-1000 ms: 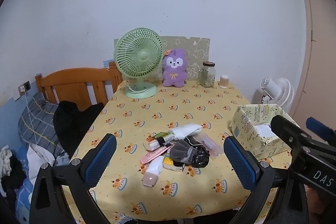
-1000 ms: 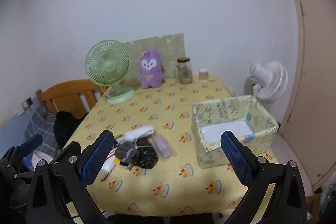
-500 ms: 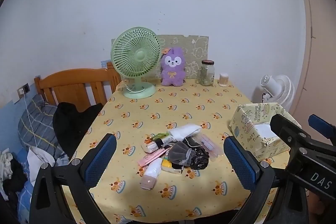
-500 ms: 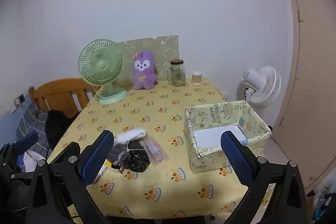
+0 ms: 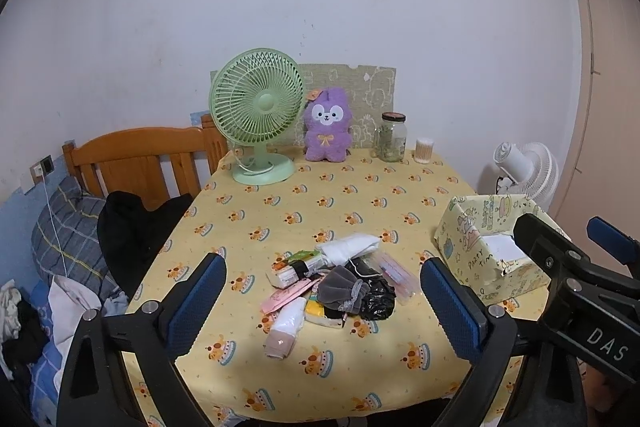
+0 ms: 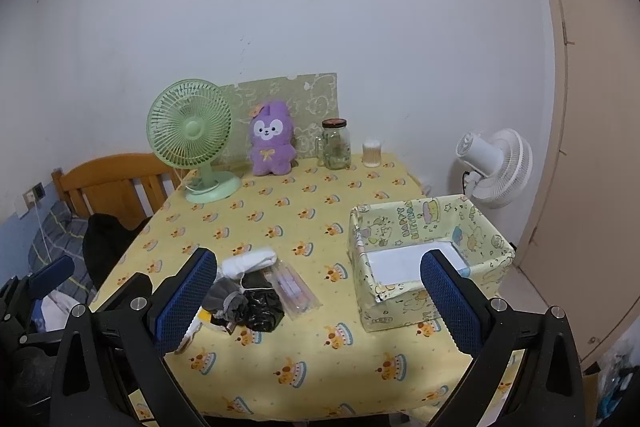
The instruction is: Organize soft objects
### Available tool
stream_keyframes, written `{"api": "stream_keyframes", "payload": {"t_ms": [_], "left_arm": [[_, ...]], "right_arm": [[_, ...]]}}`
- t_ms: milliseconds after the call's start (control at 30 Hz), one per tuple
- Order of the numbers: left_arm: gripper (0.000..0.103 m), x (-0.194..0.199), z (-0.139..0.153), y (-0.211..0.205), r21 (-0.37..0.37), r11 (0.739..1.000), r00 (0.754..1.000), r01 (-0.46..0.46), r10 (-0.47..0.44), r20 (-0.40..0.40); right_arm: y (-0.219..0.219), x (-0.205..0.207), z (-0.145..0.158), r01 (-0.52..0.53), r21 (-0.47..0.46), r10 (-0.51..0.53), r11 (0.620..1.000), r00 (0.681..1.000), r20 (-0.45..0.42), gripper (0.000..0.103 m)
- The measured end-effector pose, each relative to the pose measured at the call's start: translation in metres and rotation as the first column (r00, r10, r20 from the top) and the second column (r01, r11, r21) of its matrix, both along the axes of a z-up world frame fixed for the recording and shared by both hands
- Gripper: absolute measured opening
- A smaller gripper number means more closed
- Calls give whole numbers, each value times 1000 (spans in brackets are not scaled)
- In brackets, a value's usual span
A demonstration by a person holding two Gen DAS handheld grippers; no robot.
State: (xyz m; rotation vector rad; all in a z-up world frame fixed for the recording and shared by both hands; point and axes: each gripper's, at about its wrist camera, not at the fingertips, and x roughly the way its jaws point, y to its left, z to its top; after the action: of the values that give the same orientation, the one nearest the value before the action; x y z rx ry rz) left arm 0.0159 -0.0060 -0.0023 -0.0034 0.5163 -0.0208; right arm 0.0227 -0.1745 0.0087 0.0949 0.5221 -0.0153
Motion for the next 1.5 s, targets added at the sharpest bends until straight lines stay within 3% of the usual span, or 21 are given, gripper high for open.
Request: {"api": "stream_keyframes", "payload": {"t_ms": [833, 1333, 1500], "left_arm": [[97, 1, -4, 1, 4, 1000, 1000, -18, 18, -10], [97, 14, -16, -2, 28, 1000, 1000, 13, -13, 13], [97, 23, -24, -3, 20, 999, 999, 38, -37, -15]], "right_arm": [[6, 3, -5, -16, -12, 15, 1000, 1000, -9, 103], [13, 19, -15, -7, -52, 5, 999, 1000, -23, 103], [17, 27, -22, -20, -63, 19, 998, 999, -26, 103]]}}
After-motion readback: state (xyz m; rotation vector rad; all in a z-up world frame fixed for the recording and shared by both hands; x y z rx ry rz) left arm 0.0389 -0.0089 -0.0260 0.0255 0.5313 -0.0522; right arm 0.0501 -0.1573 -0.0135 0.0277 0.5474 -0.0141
